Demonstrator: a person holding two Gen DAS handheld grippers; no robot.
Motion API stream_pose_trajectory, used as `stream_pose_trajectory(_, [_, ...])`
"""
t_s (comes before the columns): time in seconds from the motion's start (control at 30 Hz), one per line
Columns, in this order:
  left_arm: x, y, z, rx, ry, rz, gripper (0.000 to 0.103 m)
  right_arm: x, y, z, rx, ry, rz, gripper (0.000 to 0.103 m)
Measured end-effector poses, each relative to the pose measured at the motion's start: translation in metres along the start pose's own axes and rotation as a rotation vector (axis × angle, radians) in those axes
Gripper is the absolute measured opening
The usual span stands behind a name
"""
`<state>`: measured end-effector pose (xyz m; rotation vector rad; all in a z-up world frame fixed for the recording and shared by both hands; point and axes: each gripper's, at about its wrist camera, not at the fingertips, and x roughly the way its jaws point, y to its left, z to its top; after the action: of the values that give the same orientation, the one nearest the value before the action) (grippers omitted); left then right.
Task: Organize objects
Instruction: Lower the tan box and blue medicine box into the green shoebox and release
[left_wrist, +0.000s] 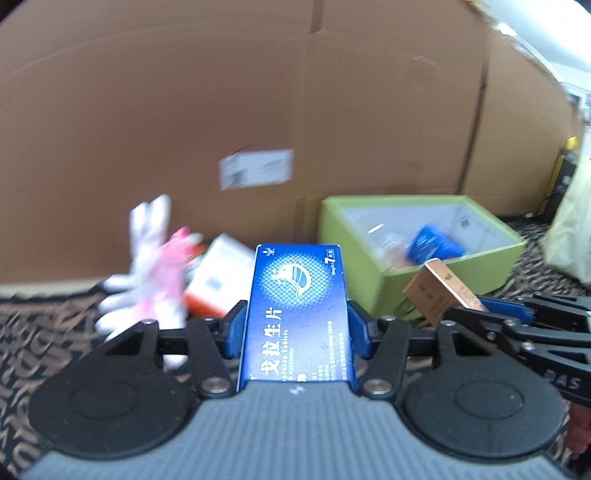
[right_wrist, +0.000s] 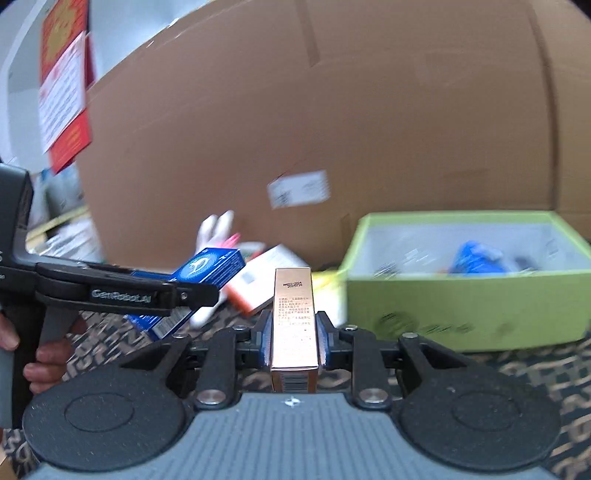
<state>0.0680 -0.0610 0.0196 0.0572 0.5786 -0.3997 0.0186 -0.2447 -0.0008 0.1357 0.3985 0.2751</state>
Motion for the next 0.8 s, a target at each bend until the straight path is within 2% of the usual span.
stream_pose_trajectory(0.17, [0.013,-0.046,0.031,0.027,-0.043,-0.072,0.055,-0.011,-0.04,0.013,0.024,-0.063,-0.13,0.028])
stream_pose_trajectory(0.43, [0.069,-0.111,0.067,0.031,-0.03,-0.134,0.055,0.004,-0.112,0.033,0.051,-0.076,-0.326,0.028])
stream_pose_trajectory(0.6, [0.112,-0.136,0.08,-0.046,0.038,-0.202,0.055,0.021,-0.146,0.04,0.034,-0.056,-0.407,0.028])
stream_pose_trajectory(0.7, [0.138,-0.149,0.088,-0.073,0.062,-0.225,0.055,0.032,-0.155,0.044,-0.021,-0.051,-0.466,0.028])
stream_pose_trajectory(0.8, [0.157,-0.159,0.09,-0.09,0.072,-0.22,0.055,0.04,-0.162,0.048,-0.056,-0.042,-0.473,0.028])
